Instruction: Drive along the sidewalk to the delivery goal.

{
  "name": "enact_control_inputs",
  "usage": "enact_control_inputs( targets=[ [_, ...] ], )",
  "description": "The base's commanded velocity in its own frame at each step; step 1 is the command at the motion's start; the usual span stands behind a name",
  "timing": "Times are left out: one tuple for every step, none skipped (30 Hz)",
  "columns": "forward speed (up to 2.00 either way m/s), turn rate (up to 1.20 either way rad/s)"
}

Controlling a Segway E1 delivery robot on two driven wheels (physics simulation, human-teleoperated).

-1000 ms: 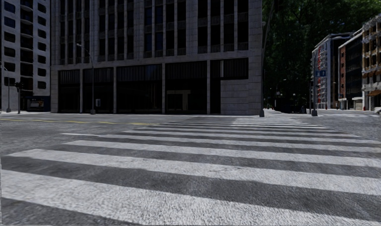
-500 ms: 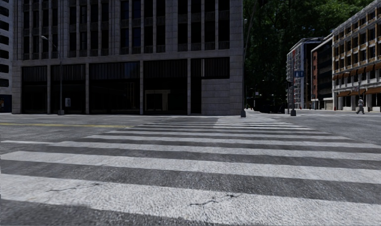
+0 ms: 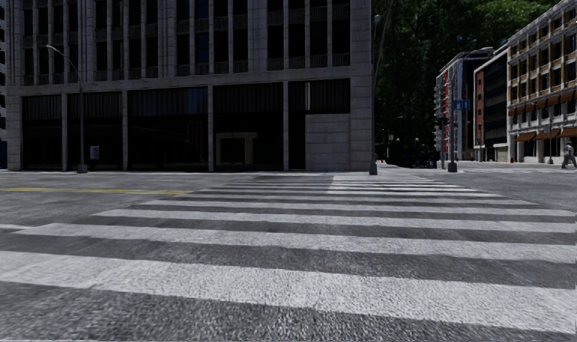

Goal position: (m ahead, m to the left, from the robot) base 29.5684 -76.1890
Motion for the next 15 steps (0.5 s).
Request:
enact_control_inputs(
  targets=[
    [1.65, 0.00],
    [1.65, 0.00],
    [1.65, 0.00],
    [1.65, 0.00],
    [1.65, 0.00],
    [1.65, 0.00],
    [1.65, 0.00],
    [1.65, 0.00],
    [1.65, 0.00],
    [1.65, 0.00],
    [1.65, 0.00],
    [1.65, 0.00],
    [1.65, 0.00],
    [1.65, 0.00],
    [1.65, 0.00]
  ],
)
